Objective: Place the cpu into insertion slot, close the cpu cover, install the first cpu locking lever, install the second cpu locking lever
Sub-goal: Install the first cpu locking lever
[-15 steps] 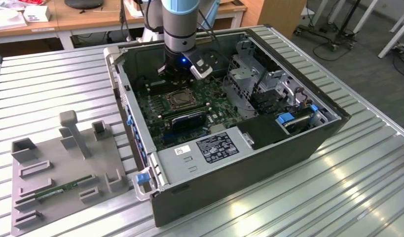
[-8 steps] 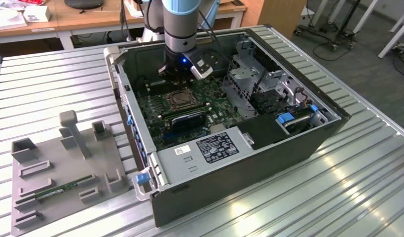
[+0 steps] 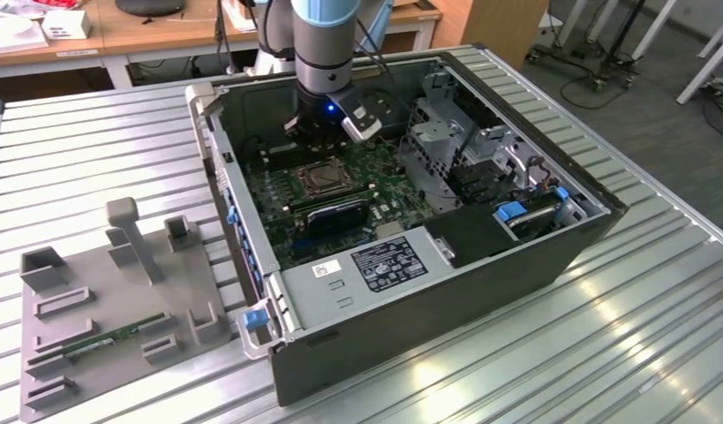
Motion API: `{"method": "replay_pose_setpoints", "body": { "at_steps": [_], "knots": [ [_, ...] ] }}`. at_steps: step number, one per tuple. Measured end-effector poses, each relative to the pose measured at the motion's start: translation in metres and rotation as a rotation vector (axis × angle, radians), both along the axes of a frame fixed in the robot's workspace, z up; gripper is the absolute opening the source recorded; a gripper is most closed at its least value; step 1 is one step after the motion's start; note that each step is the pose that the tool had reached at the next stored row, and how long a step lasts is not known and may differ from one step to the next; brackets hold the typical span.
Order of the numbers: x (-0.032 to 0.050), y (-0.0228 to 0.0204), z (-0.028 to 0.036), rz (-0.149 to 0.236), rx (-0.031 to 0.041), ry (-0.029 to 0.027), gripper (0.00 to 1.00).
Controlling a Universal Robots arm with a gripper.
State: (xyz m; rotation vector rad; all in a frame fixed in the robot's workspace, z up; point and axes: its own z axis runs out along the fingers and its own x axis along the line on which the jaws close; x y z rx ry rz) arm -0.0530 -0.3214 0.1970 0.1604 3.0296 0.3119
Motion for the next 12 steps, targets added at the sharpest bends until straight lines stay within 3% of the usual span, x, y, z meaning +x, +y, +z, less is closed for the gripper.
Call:
{"method": "replay_pose_setpoints", "body": {
  "at_steps": [12],
  "knots": [
    [0.0016,0.0,0.0,0.0,-0.0001,0.0,0.11]
  ]
}}
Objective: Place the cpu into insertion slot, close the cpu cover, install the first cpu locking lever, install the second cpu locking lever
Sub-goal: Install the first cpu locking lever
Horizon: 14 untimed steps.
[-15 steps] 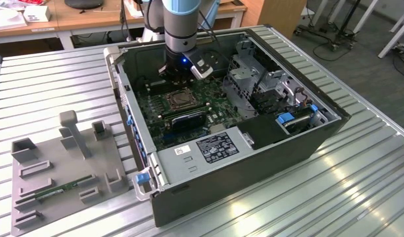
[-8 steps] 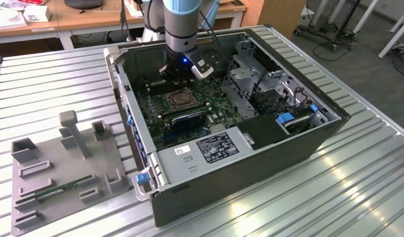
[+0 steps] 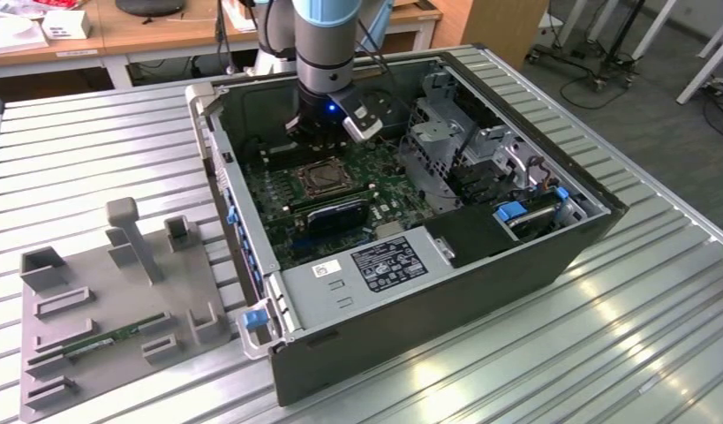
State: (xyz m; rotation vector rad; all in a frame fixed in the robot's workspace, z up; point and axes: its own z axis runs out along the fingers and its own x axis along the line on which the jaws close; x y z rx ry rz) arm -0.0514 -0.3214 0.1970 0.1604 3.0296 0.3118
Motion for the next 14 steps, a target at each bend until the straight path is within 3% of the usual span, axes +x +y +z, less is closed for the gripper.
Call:
{"method": "replay_pose_setpoints", "body": {
  "at_steps": [14],
  "knots": [
    [0.001,-0.0001,0.0,0.0,-0.0067,0.0,0.11]
  ]
}}
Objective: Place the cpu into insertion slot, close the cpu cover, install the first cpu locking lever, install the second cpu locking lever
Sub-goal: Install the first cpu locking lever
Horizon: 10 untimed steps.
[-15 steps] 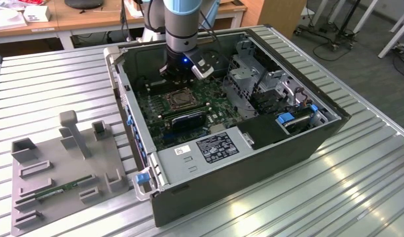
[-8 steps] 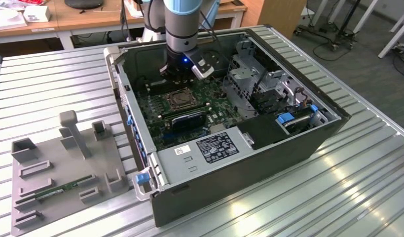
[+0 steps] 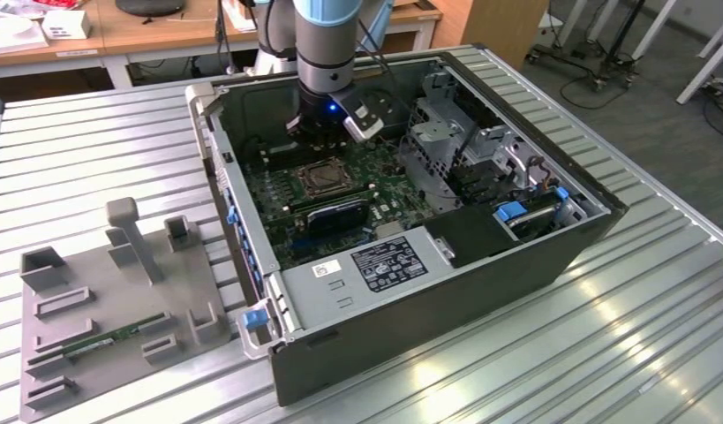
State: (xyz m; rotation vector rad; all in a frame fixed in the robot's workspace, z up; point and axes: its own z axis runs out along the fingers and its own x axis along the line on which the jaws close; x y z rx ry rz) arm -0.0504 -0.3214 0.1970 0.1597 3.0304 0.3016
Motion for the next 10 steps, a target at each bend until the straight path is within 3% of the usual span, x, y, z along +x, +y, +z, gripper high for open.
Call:
{"method": "replay_pose_setpoints", "body": {
  "at_steps": [10],
  "knots": [
    [0.0,0.0,0.002,0.0,-0.0018,0.0,0.11]
  ]
}}
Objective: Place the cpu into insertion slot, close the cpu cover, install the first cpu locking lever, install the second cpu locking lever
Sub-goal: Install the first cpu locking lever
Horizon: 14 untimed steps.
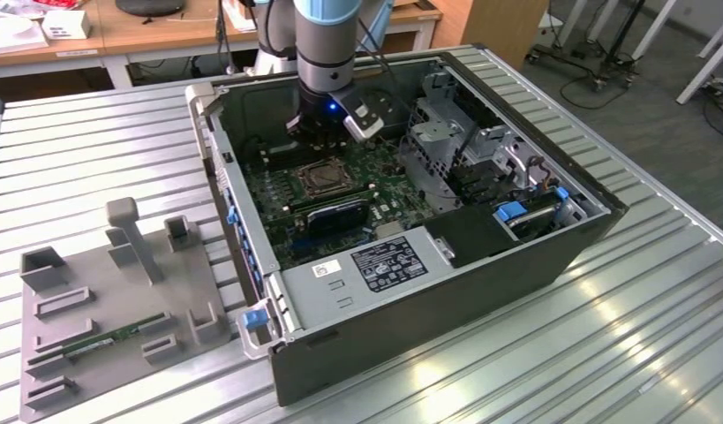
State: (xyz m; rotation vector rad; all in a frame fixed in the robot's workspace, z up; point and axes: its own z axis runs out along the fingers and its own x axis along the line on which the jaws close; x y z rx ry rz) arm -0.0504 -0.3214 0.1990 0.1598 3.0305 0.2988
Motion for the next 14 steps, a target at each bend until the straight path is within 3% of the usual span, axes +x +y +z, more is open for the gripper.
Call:
{"method": "replay_pose_setpoints", "body": {
  "at_steps": [14],
  "knots": [
    [0.0,-0.0005,-0.0002,0.0,-0.0099,-0.0001,0.11]
  ]
}}
